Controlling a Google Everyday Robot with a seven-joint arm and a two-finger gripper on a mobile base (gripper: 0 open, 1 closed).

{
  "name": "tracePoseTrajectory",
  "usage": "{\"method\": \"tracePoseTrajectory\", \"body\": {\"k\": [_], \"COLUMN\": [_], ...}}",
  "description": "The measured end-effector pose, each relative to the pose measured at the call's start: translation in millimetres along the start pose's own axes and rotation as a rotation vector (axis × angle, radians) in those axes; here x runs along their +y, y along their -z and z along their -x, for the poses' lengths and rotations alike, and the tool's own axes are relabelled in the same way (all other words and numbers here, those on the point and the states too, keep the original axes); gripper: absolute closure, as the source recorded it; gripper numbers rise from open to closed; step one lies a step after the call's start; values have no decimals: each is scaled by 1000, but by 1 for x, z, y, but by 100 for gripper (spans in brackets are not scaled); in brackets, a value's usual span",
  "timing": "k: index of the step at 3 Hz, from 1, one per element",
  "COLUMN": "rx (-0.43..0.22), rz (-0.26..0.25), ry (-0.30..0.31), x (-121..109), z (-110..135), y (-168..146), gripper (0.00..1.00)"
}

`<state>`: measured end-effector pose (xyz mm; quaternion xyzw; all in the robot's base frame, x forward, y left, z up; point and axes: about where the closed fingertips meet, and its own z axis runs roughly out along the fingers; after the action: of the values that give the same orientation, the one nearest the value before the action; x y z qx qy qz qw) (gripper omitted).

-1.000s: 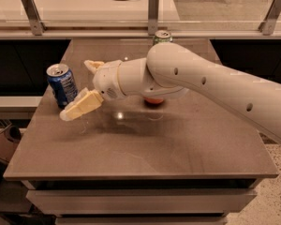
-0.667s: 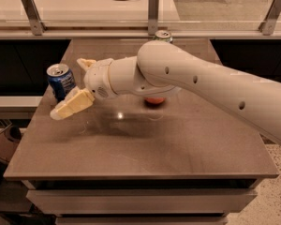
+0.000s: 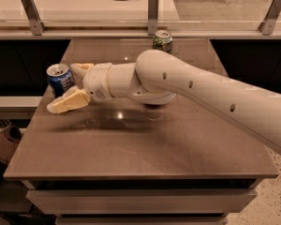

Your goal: Pick pepsi can

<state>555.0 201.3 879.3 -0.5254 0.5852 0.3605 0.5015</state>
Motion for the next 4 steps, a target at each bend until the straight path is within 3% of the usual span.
{"method": "tracePoseTrajectory", "body": {"k": [3, 4], "rx": [0, -1], "rz": [14, 17], "ry": [6, 8], "x": [6, 7], "z": [1, 3], "y": [-5, -7], "gripper": [87, 100]}}
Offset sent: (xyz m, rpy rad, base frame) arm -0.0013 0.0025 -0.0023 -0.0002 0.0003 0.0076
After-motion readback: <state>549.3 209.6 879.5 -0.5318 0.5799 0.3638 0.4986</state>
